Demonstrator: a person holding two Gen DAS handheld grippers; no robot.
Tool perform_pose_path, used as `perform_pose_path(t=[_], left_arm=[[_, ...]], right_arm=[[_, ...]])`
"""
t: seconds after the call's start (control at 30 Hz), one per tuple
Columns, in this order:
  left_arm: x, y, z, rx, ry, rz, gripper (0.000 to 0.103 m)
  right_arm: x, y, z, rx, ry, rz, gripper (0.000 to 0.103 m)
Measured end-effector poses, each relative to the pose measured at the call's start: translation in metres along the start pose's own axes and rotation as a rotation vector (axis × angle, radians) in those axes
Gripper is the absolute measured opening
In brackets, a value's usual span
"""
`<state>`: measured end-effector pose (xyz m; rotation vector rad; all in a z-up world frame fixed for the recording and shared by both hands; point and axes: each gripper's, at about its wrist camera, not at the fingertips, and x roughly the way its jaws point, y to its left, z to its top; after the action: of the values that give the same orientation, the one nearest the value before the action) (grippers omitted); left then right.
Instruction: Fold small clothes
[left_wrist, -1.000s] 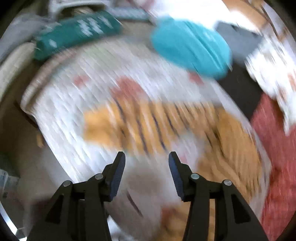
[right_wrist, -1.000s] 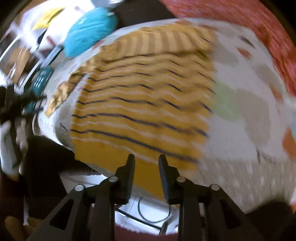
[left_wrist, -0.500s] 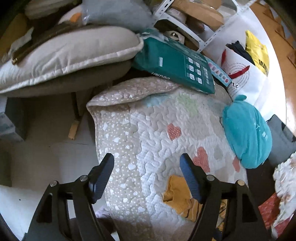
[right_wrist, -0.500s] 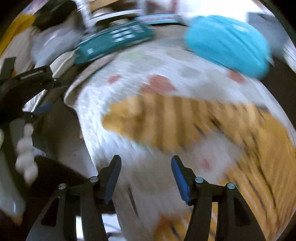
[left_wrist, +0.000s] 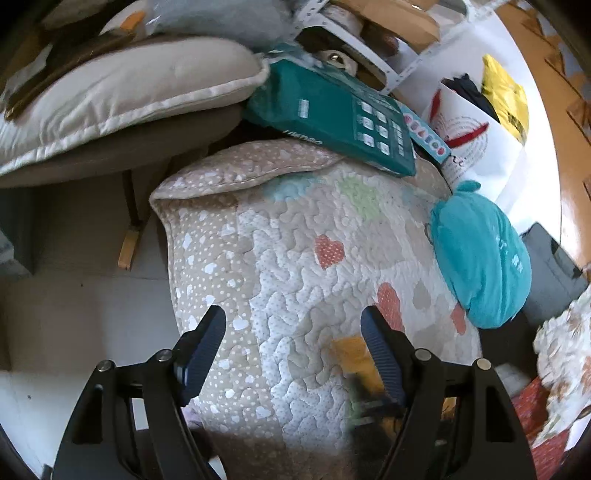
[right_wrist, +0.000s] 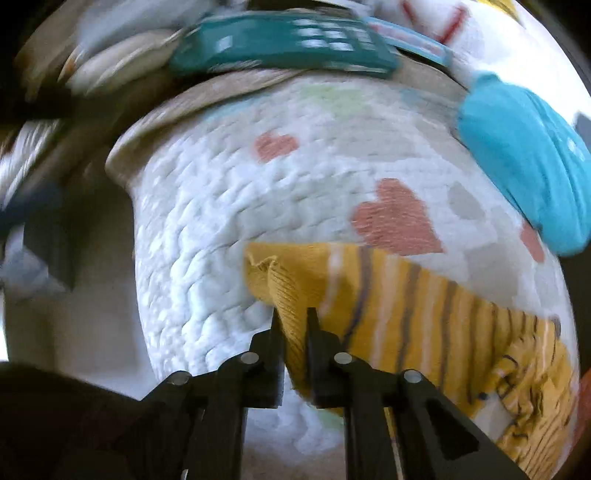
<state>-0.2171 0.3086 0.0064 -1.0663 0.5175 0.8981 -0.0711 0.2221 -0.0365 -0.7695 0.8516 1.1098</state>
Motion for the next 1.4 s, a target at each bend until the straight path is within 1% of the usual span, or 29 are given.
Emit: perform_pose_path(t=[0.1, 0.2, 0.27, 0.33, 0.37, 0.43, 0.5, 0.57, 0.67, 0.77, 0.87, 0.93, 0.97, 1.03, 1.07, 1.13, 1.2, 1.27, 1.33, 1.37, 1.4], left_arm=[[0.000, -0.017, -0.009, 0.068, -0.006, 0.022, 0.078], [-0.001, -0.040, -0.021, 0.158, -0.010, 0.010, 0.078], [-0.003, -0.059, -0.033, 0.232, -0.017, -0.004, 0.078], [-0.003, -0.077, -0.045, 0.305, -0.013, -0.017, 0.078], [-0.002, -0.084, -0.051, 0.333, -0.008, -0.021, 0.079], [-0.001, -0.100, -0.064, 0.397, 0.005, -0.034, 0.079], [0.002, -0.115, -0.078, 0.447, 0.030, -0.063, 0.079], [0.006, -0.129, -0.092, 0.496, 0.053, -0.072, 0.079], [0.015, -0.149, -0.115, 0.582, 0.085, -0.059, 0.079], [0.019, -0.164, -0.137, 0.661, 0.103, -0.053, 0.079], [0.025, -0.176, -0.154, 0.737, 0.118, -0.043, 0.079], [0.029, -0.180, -0.163, 0.775, 0.134, -0.032, 0.079], [0.031, -0.181, -0.165, 0.780, 0.147, -0.032, 0.079], [0.035, -0.182, -0.167, 0.779, 0.170, -0.030, 0.079], [0.038, -0.183, -0.167, 0.771, 0.187, -0.030, 0.079], [0.046, -0.185, -0.163, 0.725, 0.238, -0.043, 0.079], [0.058, -0.191, -0.158, 0.657, 0.280, -0.047, 0.079], [0.073, -0.201, -0.155, 0.623, 0.309, -0.012, 0.079], [0.081, -0.208, -0.151, 0.601, 0.303, 0.006, 0.079], [0.084, -0.211, -0.148, 0.593, 0.293, 0.012, 0.079], [0.087, -0.212, -0.144, 0.586, 0.284, 0.011, 0.079]], right_arm=[[-0.043, -0.047, 0.016, 0.152, -0.101, -0.018, 0.010], [-0.106, -0.120, 0.016, 0.361, -0.213, -0.056, 0.010], [-0.144, -0.170, 0.001, 0.492, -0.267, -0.101, 0.010], [-0.180, -0.222, -0.027, 0.631, -0.305, -0.173, 0.010], [-0.199, -0.251, -0.049, 0.707, -0.317, -0.221, 0.010], [-0.220, -0.287, -0.085, 0.810, -0.319, -0.284, 0.010], [-0.236, -0.325, -0.130, 0.928, -0.306, -0.351, 0.010], [-0.243, -0.351, -0.168, 1.007, -0.281, -0.412, 0.010], [-0.237, -0.383, -0.229, 1.098, -0.195, -0.517, 0.010], [-0.225, -0.402, -0.274, 1.177, -0.141, -0.572, 0.010], [-0.213, -0.416, -0.305, 1.202, -0.092, -0.611, 0.010], [-0.198, -0.428, -0.325, 1.214, -0.052, -0.578, 0.013], [-0.188, -0.432, -0.336, 1.225, -0.009, -0.563, 0.017], [-0.184, -0.432, -0.355, 1.253, 0.023, -0.581, 0.023], [-0.185, -0.429, -0.362, 1.266, 0.018, -0.587, 0.029], [-0.193, -0.422, -0.375, 1.298, -0.001, -0.603, 0.035], [-0.203, -0.411, -0.375, 1.291, -0.051, -0.582, 0.035], [-0.212, -0.397, -0.361, 1.259, -0.104, -0.508, 0.035], [-0.213, -0.377, -0.337, 1.207, -0.164, -0.392, 0.035], [-0.209, -0.362, -0.319, 1.171, -0.200, -0.289, 0.038], [-0.203, -0.351, -0.307, 1.151, -0.219, -0.207, 0.041]])
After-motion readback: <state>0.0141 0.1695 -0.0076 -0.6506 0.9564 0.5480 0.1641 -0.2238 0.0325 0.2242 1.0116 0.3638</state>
